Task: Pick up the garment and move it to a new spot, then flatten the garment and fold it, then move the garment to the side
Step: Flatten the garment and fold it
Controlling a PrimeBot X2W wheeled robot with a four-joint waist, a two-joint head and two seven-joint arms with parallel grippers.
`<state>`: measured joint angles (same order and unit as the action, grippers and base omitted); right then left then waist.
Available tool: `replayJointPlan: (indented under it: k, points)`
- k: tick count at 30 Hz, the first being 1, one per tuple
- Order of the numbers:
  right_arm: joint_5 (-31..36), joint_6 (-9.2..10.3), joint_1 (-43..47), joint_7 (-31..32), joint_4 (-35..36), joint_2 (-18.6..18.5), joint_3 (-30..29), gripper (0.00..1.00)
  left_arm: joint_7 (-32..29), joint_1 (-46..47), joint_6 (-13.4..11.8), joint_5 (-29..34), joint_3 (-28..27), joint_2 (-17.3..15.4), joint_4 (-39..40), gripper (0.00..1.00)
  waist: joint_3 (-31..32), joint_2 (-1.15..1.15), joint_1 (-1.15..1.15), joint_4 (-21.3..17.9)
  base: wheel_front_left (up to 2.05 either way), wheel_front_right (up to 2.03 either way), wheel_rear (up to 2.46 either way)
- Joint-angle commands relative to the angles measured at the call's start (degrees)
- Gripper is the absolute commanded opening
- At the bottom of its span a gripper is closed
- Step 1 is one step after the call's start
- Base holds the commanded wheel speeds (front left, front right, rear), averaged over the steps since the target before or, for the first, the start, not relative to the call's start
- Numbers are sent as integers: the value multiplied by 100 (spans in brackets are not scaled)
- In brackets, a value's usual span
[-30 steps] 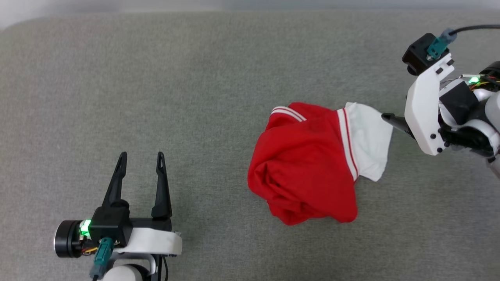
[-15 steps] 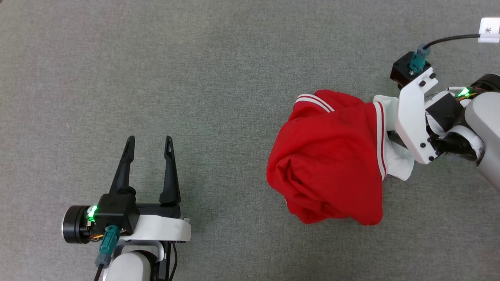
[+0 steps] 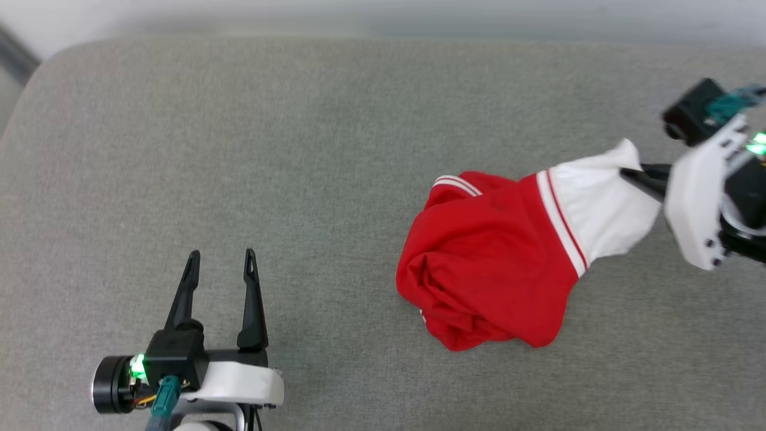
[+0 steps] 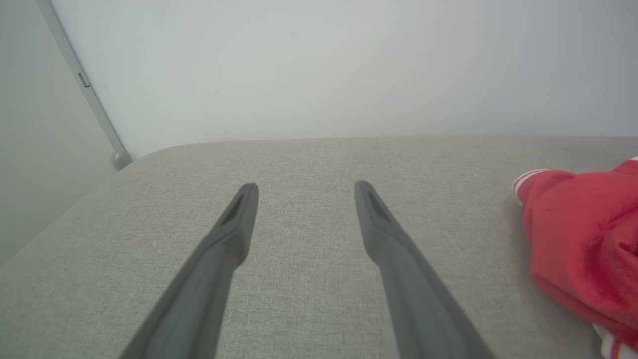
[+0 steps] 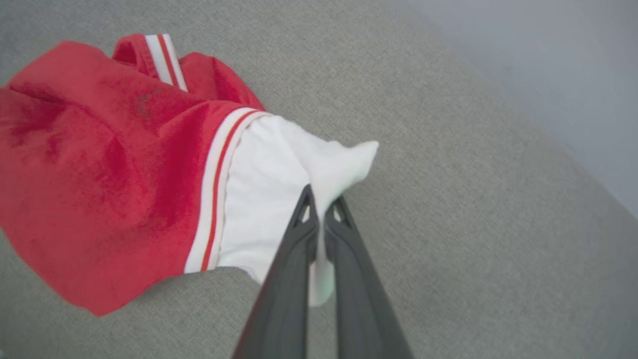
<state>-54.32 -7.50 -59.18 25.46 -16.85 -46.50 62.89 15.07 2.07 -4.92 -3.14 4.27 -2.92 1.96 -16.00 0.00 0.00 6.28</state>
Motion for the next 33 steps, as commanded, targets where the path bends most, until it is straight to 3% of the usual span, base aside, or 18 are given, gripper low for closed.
replayJointPlan:
  k: [1,8,13,22,26,27,28,33]
  points:
    - [-94,3,232,-142,187,-264,-90,0,15,-126,-6,19,-27,4,11,100,305,0,0,-178,0,0,0]
    - [-689,3,1416,-290,572,-1443,-657,0,15,-349,31,37,-83,4,60,100,520,0,0,-405,0,0,0]
    - [-1300,3,2392,-368,78,-1721,-995,0,15,-379,74,65,-64,4,30,100,519,0,0,-496,0,0,0]
    - [-1521,2,3418,-333,-1518,-1115,-1155,0,15,-249,114,99,-12,4,-32,100,414,0,0,-394,0,0,0]
    - [-1496,4,3488,-612,-1853,-759,-1315,0,15,-342,88,98,-57,4,-50,100,488,0,0,-379,0,0,0]
    - [-1441,3,3424,-742,-1851,-732,-1375,35,15,-381,86,99,-73,4,-55,100,523,0,0,-391,0,0,0]
    - [-1363,3,3352,-879,-1848,-738,-1432,100,15,-412,86,102,-88,4,-61,100,559,0,0,-403,0,0,0]
    - [-895,3,3147,-1431,-1549,-894,-1647,100,15,-479,103,141,-169,4,-69,100,747,0,0,-482,0,0,0]
